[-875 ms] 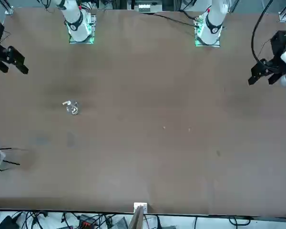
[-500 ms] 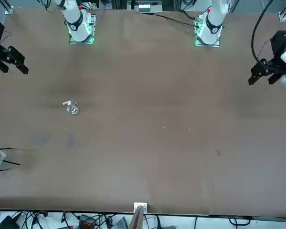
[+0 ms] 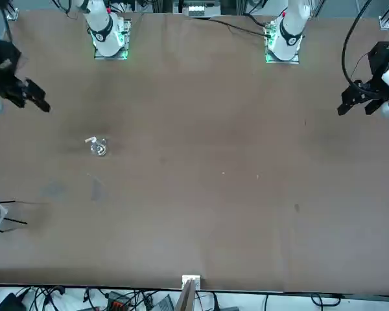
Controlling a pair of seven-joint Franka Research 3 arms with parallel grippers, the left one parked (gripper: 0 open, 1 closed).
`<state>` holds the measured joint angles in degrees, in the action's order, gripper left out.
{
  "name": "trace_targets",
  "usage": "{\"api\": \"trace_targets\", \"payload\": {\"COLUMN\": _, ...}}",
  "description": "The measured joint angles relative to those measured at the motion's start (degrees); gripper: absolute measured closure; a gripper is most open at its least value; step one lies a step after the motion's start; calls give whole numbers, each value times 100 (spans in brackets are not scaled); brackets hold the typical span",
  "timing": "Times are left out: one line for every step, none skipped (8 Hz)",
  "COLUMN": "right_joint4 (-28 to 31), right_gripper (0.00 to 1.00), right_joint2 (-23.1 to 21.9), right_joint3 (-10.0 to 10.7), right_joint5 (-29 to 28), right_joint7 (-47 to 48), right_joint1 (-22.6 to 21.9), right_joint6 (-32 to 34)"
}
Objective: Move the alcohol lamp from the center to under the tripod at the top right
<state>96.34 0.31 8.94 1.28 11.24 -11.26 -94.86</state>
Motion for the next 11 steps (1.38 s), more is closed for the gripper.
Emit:
{"api": "trace_targets", "payload": {"right_joint4": 69, "right_gripper": 0, "right_joint2": 228, "right_joint3": -2, "right_joint5": -3, "right_joint7": 131, "right_joint1": -71, "right_joint6": -133}}
{"api": "trace_targets", "payload": {"right_joint4": 235, "right_gripper": 0, "right_joint2": 403, "right_joint3": -2, "right_joint5": -8, "right_joint7": 186, "right_joint1": -105, "right_joint6": -339}}
{"api": "trace_targets", "payload": {"right_joint4": 575, "right_gripper": 0, "right_joint2": 482, "right_joint3": -2, "right_joint5": -27, "right_joint7": 194, "right_joint1": -113, "right_joint6": -688}}
{"api": "trace_targets", "payload": {"right_joint4": 1036, "right_gripper": 0, "right_joint2": 496, "right_joint3": -4, "right_joint5": -39, "right_joint7": 194, "right_joint1": -131, "right_joint6": -1120}}
{"api": "trace_targets", "payload": {"right_joint4": 1520, "right_gripper": 0, "right_joint2": 499, "right_joint3": -4, "right_joint5": -48, "right_joint7": 196, "right_joint1": -168, "right_joint6": -1579}}
{"api": "trace_targets", "payload": {"right_joint4": 1984, "right_gripper": 0, "right_joint2": 509, "right_joint3": -5, "right_joint5": -55, "right_joint7": 221, "right_joint1": -202, "right_joint6": -2032}}
{"api": "trace_targets", "payload": {"right_joint4": 2375, "right_gripper": 0, "right_joint2": 533, "right_joint3": -5, "right_joint5": -58, "right_joint7": 291, "right_joint1": -220, "right_joint6": -2394}}
{"api": "trace_targets", "payload": {"right_joint4": 2666, "right_gripper": 0, "right_joint2": 591, "right_joint3": -5, "right_joint5": -60, "right_joint7": 461, "right_joint1": -228, "right_joint6": -2717}}
{"api": "trace_targets", "payload": {"right_joint4": 2885, "right_gripper": 0, "right_joint2": 680, "right_joint3": -5, "right_joint5": -61, "right_joint7": 609, "right_joint1": -234, "right_joint6": -3101}}
{"api": "trace_targets", "payload": {"right_joint4": 3062, "right_gripper": 0, "right_joint2": 777, "right_joint3": -5, "right_joint5": -61, "right_joint7": 686, "right_joint1": -241, "right_joint6": -3452}}
{"api": "trace_targets", "payload": {"right_joint4": 3172, "right_gripper": 0, "right_joint2": 883, "right_joint3": -5, "right_joint5": -61, "right_joint7": 703, "right_joint1": -241, "right_joint6": -3665}}
